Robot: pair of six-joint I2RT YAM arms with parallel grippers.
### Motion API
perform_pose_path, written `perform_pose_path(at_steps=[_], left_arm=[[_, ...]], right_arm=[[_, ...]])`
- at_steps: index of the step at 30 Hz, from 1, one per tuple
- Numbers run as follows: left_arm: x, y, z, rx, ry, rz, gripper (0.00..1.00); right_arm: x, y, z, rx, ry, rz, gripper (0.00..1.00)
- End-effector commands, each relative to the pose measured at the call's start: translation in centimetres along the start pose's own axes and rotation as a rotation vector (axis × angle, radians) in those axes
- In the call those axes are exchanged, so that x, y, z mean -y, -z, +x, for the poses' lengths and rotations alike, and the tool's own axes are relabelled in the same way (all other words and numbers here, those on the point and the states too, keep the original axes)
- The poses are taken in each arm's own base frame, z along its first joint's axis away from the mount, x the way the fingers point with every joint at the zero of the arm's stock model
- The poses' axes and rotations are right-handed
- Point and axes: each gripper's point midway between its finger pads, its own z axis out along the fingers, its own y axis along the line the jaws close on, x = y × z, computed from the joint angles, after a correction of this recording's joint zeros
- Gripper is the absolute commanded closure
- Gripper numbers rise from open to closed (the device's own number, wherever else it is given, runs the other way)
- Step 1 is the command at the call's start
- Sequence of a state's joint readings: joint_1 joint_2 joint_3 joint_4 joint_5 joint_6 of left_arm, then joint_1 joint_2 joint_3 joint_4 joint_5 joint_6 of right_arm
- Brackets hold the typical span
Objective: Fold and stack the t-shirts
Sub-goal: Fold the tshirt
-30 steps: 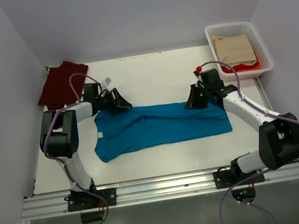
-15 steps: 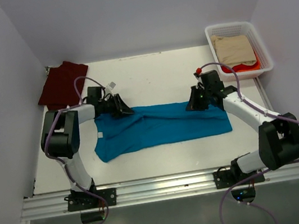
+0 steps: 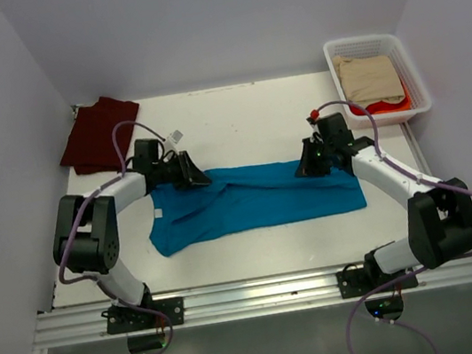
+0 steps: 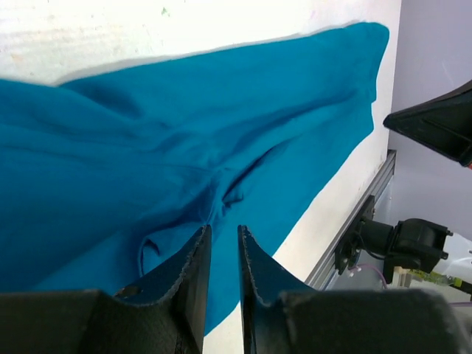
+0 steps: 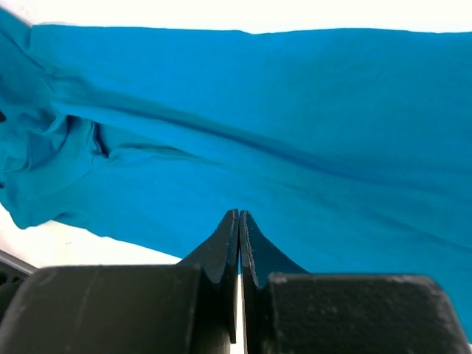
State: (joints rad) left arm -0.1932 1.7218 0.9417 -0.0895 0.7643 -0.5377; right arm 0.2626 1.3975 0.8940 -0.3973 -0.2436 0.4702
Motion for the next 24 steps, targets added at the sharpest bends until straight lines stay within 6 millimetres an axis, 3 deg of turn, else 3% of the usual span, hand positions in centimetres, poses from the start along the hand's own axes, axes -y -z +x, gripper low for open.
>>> perform_pose_path(at_steps=[1, 2, 5, 11, 13, 14, 18, 21, 24], left_arm=[[0.4, 0.5, 1.7, -0.016, -0.017, 0.000, 0.77], [0.0, 0.5, 2.4, -0.019, -0.004, -0.012, 0.78], [0.1, 1.4, 1.1, 0.076, -0.045, -0.052, 0.78], [0.8, 4.2, -4.8, 0.355, -0.167, -0.184, 0.87], [1.6, 4.9, -6.3, 0.428, -0.201, -0.185, 0.99], [1.7, 4.9, -6.6, 0.445, -0.198, -0.182, 1.00], [0.7, 3.2, -7.3, 0.399, -0.175, -0.190, 1.00], [-2.2, 0.3, -6.1, 0.303, -0.115, -0.195, 1.00], [-3.0, -1.0, -5.4, 0.266, -0.091, -0.172, 1.00]], right_arm=[[0.1, 0.6, -0.5, 0.027, 0.020, 0.014, 1.00], [0.1, 0.6, -0.6, 0.030, 0.022, 0.012, 1.00], [0.1, 0.8, -0.5, 0.033, 0.024, 0.014, 1.00], [0.4, 1.2, -0.4, 0.039, 0.033, 0.027, 1.00], [0.5, 1.2, -0.3, 0.038, 0.034, 0.032, 1.00], [0.5, 1.3, -0.4, 0.042, 0.034, 0.033, 1.00], [0.5, 1.5, -0.4, 0.042, 0.036, 0.034, 1.00], [0.4, 1.8, -0.6, 0.051, 0.041, 0.035, 1.00], [0.5, 2.0, -0.6, 0.054, 0.046, 0.041, 1.00]])
